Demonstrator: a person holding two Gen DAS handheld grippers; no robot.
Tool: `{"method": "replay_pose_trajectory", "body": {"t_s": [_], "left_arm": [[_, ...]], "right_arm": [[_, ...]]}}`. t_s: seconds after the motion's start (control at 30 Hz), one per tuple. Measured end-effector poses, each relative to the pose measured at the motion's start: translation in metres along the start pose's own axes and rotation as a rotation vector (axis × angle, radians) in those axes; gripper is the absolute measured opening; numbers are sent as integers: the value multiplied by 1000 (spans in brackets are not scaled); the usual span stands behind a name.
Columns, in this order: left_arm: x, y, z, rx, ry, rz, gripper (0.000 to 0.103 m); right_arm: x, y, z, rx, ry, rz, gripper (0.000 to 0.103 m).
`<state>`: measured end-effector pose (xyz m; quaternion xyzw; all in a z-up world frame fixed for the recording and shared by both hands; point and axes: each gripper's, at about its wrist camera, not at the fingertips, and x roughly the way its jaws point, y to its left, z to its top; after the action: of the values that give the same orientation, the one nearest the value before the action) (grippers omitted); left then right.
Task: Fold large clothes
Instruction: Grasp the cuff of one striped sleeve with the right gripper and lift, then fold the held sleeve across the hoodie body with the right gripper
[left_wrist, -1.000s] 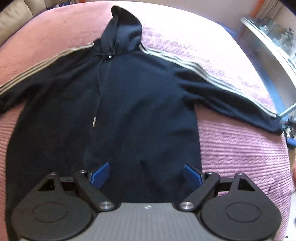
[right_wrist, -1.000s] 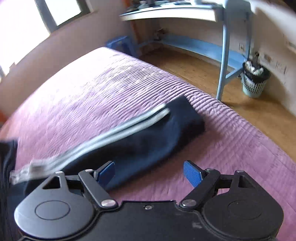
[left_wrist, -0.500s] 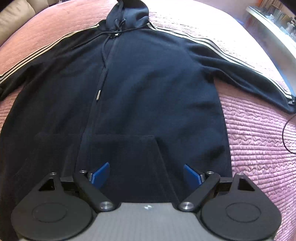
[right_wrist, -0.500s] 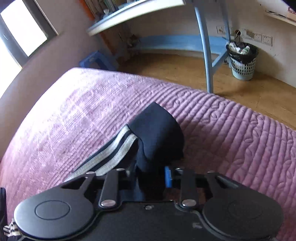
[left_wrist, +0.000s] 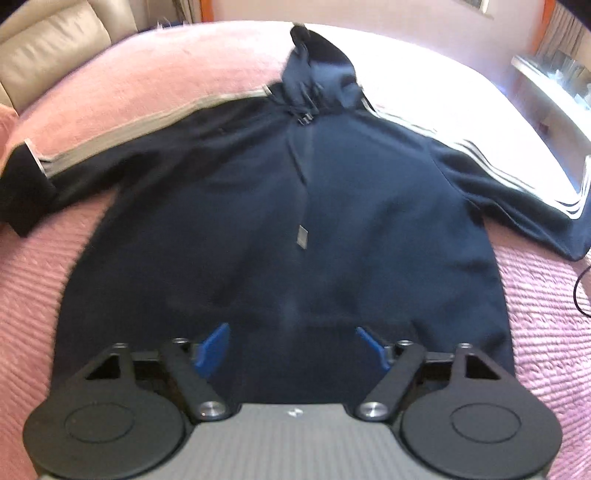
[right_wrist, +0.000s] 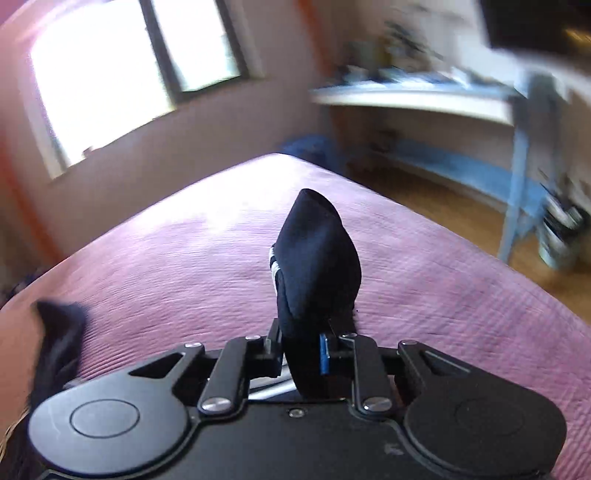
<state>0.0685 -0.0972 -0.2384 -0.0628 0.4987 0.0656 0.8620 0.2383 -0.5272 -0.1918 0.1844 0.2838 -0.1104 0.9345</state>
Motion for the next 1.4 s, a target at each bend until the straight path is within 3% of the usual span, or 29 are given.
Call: {"method": "replay_pose_trajectory", "body": {"t_s": [0.23,0.37,0.47,0.53,0.6,0.63,0.67,0.73,0.83,0.9,0.97,1.07,1.2,1.27,1.4], "left_arm": [[-12,88,26,-84,-50,-41,78],[-11,148,33,-127,-45,-23,78],[-9,189,36,-155,-45,11,78],[-7,215,37,-175,-42,31,79],[0,238,37,-189,-32,49,79],[3,247,37,-194,-27,54,79],[8,254,38,-200,-22,56,79],[17,267,42,-207,-14,56,78],[27,274,51,-191,-37,27,77],[38,267,68,-147,-77,-13,77],[49,254,89,-90,-130,-71,77],[76,228,133,-17,-202,-160,77],[128,219,186,-152,-170,-314,77],[154,214,199,-176,-181,-303,75],[207,203,203,-80,-94,-198,64]], "right_arm": [[-32,188,-33,-63,3,274,24],[-37,313,-74,-116,18,434,24],[-33,393,-110,-153,60,499,25],[-26,439,-140,-178,124,542,36],[-14,478,-175,-237,254,594,68],[-12,492,-190,-274,312,610,78],[-13,502,-206,-309,353,627,75],[-18,504,-228,-377,390,632,73],[-24,477,-237,-417,372,542,64],[-21,447,-229,-365,352,429,45],[-1,411,-208,-282,331,290,38],[26,358,-178,-188,264,70,37],[51,313,-175,-95,309,-118,37],[60,301,-190,-118,364,-138,37],[48,314,-199,-279,313,-154,38]]}}
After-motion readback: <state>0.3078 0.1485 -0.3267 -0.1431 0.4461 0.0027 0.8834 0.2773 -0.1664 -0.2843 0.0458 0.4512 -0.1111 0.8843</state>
